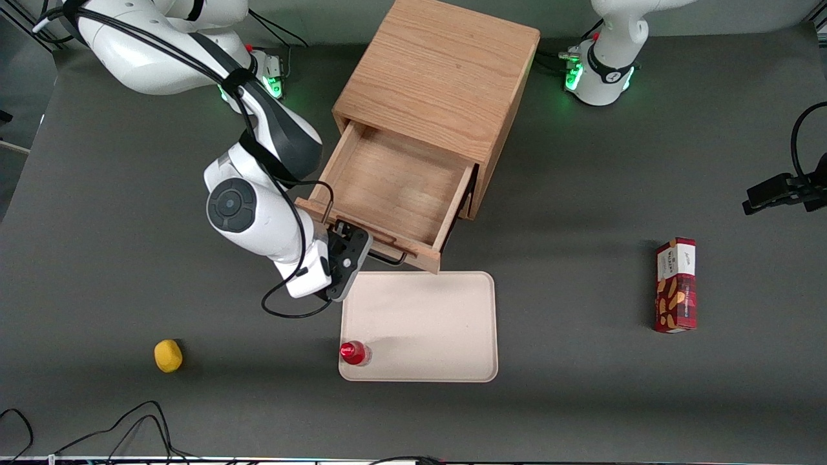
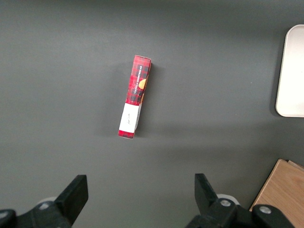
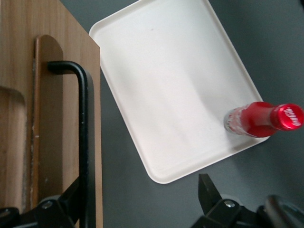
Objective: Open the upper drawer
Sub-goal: 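Pull the handle with the right gripper, sliding the upper drawer outward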
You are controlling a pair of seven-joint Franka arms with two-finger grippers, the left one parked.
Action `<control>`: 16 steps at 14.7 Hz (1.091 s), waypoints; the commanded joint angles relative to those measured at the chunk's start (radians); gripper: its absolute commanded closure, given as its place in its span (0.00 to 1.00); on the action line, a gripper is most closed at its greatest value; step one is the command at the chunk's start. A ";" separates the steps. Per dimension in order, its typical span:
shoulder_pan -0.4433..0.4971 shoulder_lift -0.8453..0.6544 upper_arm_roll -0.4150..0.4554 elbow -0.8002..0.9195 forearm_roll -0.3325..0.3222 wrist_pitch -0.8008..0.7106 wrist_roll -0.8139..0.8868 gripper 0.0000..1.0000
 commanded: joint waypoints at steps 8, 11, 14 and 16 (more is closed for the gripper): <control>0.004 0.036 -0.023 0.061 -0.014 0.024 -0.027 0.00; 0.006 0.029 -0.023 0.069 -0.012 0.023 -0.022 0.00; 0.004 -0.014 -0.023 0.072 -0.011 0.023 -0.011 0.00; 0.004 -0.063 -0.032 0.075 -0.011 0.023 0.007 0.00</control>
